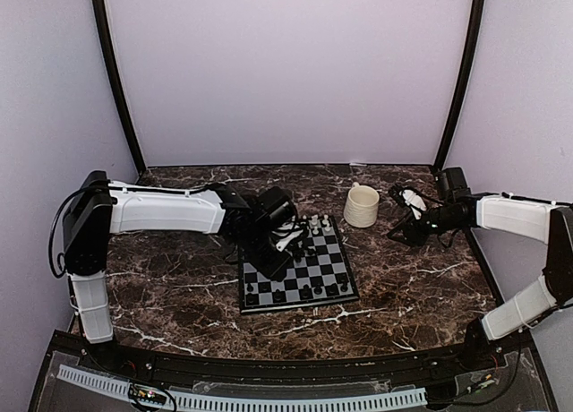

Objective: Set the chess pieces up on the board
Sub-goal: Place the pawn on c7.

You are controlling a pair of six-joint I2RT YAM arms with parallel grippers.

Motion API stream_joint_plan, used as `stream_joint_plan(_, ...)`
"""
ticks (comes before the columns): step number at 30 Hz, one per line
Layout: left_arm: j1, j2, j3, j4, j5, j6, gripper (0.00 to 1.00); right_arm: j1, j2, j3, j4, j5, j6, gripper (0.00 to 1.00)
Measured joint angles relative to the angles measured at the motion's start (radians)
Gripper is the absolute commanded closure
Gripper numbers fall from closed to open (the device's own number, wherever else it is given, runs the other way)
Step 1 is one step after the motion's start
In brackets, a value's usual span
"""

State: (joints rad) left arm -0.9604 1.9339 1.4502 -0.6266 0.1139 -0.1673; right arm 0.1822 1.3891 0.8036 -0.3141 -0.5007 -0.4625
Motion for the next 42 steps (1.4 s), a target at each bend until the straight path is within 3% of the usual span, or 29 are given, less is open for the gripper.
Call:
stream_joint_plan(12, 0.0, 0.045, 0.0, 0.0, 0.0, 0.003, 0.97, 0.0, 0.0, 0.0, 0.0, 0.0, 0.0, 0.57)
stream_joint_plan(42, 0.0, 0.061, 0.009, -0.022, -0.007, 0.002, 0.76, 0.0, 0.0, 0.0, 0.0, 0.0, 0.0, 0.57)
